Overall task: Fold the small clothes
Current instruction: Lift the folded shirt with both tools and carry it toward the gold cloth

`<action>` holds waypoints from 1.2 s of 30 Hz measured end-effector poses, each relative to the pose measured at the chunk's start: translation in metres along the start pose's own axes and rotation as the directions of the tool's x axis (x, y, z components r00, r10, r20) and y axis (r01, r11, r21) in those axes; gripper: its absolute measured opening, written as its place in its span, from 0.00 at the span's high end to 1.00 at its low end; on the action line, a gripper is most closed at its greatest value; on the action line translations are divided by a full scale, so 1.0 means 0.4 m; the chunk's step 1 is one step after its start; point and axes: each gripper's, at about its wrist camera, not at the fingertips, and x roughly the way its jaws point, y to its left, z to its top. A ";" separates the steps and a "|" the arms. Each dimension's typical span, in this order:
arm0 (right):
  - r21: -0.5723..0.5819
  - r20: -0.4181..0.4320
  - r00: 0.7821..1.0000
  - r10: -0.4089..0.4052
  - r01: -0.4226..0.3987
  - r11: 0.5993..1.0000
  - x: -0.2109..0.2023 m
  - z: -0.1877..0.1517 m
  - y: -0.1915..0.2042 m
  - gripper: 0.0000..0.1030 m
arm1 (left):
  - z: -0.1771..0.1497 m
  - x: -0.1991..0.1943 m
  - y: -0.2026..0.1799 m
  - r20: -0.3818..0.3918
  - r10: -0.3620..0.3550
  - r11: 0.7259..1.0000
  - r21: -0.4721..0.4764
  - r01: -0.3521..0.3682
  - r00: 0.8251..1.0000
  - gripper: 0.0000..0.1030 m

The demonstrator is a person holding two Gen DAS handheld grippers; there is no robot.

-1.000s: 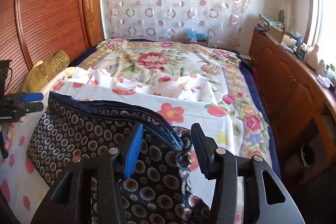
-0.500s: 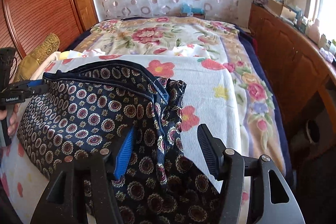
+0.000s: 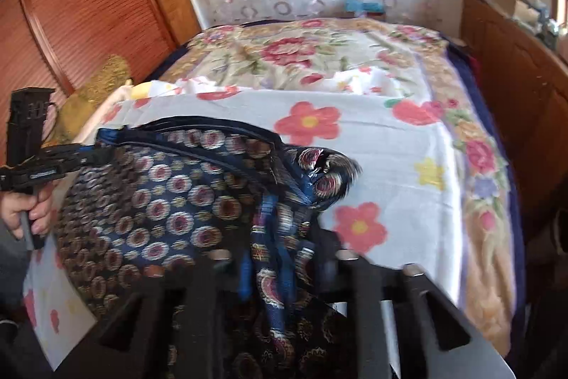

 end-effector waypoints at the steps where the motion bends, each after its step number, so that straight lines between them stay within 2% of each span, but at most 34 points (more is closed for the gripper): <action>1: -0.008 0.007 1.000 -0.002 0.002 1.000 -0.004 -0.001 0.004 0.89 | -0.001 -0.016 -0.008 0.017 -0.003 1.000 0.011 0.003 1.000 0.95; 7: -0.041 0.149 0.989 -0.020 0.027 0.999 -0.080 -0.006 0.048 0.91 | 0.004 -0.155 -0.035 0.155 -0.033 0.999 0.024 0.030 0.987 0.96; 13: -0.114 0.284 0.959 0.018 0.016 0.993 -0.165 0.031 0.135 0.92 | -0.011 -0.310 -0.017 0.296 -0.019 1.000 -0.002 0.021 0.955 0.96; 17: -0.182 0.324 0.943 0.070 -0.011 0.983 -0.180 0.092 0.206 0.92 | -0.028 -0.423 0.035 0.383 0.028 0.998 -0.059 -0.006 0.923 0.96; 21: -0.270 0.346 0.929 0.130 -0.034 0.962 -0.172 0.183 0.300 0.92 | -0.051 -0.521 0.089 0.456 0.115 0.991 -0.109 -0.073 0.883 0.96; 24: -0.360 0.345 0.923 0.171 -0.039 0.932 -0.146 0.267 0.393 0.92 | -0.081 -0.581 0.150 0.498 0.218 0.973 -0.175 -0.149 0.839 0.96; 26: -0.422 0.335 0.923 0.190 -0.033 0.906 -0.104 0.327 0.449 0.92 | -0.099 -0.593 0.193 0.507 0.275 0.958 -0.220 -0.186 0.817 0.96; 29: -0.506 0.299 0.931 0.208 -0.030 0.862 -0.034 0.413 0.539 0.92 | -0.136 -0.590 0.272 0.492 0.354 0.926 -0.301 -0.227 0.795 0.96; 30: -0.533 0.284 0.936 0.209 -0.027 0.846 -0.010 0.439 0.571 0.92 | -0.148 -0.579 0.289 0.486 0.366 0.920 -0.320 -0.228 0.794 0.96; 32: -0.577 0.258 0.944 0.203 -0.018 0.817 0.043 0.488 0.625 0.92 | -0.175 -0.557 0.330 0.462 0.365 0.911 -0.357 -0.207 0.808 0.96; 36: -0.631 0.210 0.961 0.182 -0.009 0.776 0.139 0.558 0.715 0.92 | -0.223 -0.529 0.379 0.441 0.378 0.893 -0.405 -0.196 0.814 0.96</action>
